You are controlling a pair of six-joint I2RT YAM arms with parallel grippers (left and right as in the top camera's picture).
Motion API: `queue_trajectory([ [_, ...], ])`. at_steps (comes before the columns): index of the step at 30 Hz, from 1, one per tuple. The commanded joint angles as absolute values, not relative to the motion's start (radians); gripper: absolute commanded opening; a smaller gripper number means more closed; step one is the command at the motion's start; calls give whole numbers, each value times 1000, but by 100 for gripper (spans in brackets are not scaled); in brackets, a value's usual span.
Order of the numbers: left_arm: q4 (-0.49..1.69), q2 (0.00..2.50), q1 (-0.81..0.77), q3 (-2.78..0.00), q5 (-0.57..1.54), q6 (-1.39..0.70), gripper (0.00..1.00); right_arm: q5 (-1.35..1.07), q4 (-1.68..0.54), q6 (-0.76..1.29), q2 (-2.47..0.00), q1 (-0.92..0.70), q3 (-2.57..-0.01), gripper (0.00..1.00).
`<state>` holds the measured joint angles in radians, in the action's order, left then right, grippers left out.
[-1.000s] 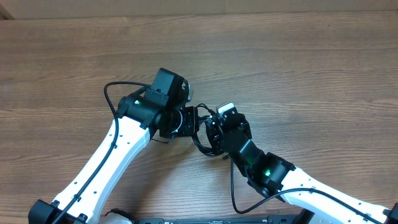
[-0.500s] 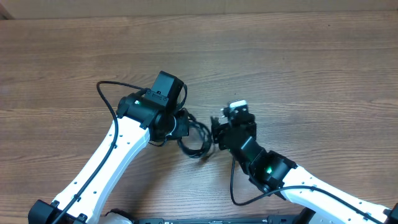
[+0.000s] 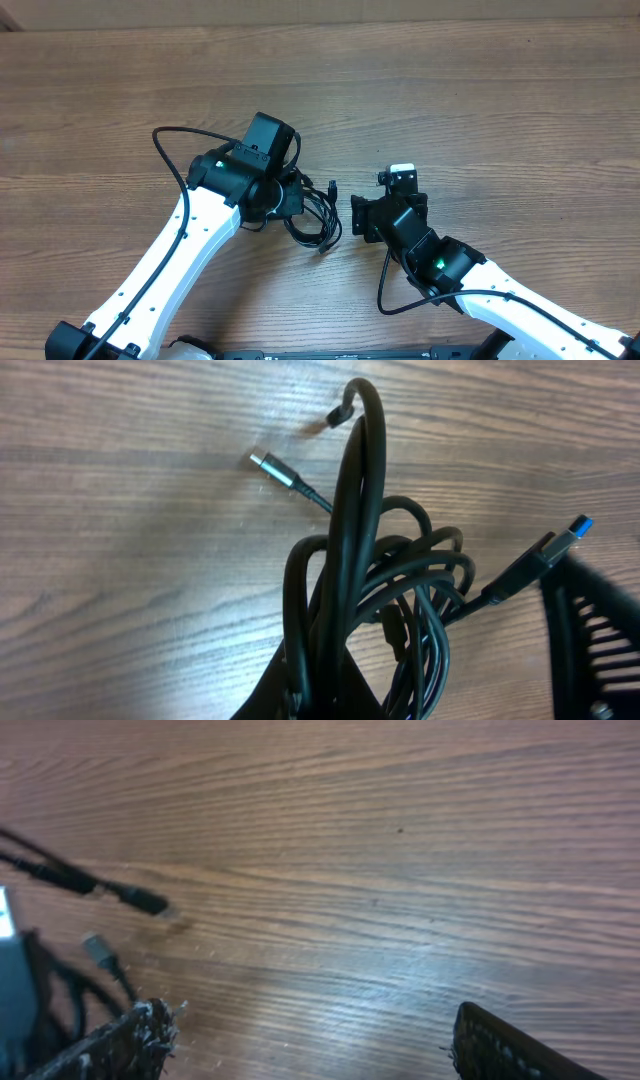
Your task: Untangle cables
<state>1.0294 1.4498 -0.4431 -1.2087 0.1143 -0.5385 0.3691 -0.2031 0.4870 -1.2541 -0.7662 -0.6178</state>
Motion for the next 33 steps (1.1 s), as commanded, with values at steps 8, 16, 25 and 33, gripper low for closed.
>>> queue_trajectory([
  [8, 972, 1451, -437, -1213, 104, -425, 4, 202, -197, 498, -1150, -764, -648, 92],
  [16, 924, 1451, -437, -1213, 105, -422, 4, -7, -197, 536, -1092, -764, -648, 93],
  [25, 914, 1451, -437, -1213, 105, -421, 4, -115, -200, 536, -1092, -764, -648, 100],
  [33, 908, 1451, -437, -1213, 187, -275, 4, -126, -208, 535, -1092, -764, -648, 100],
])
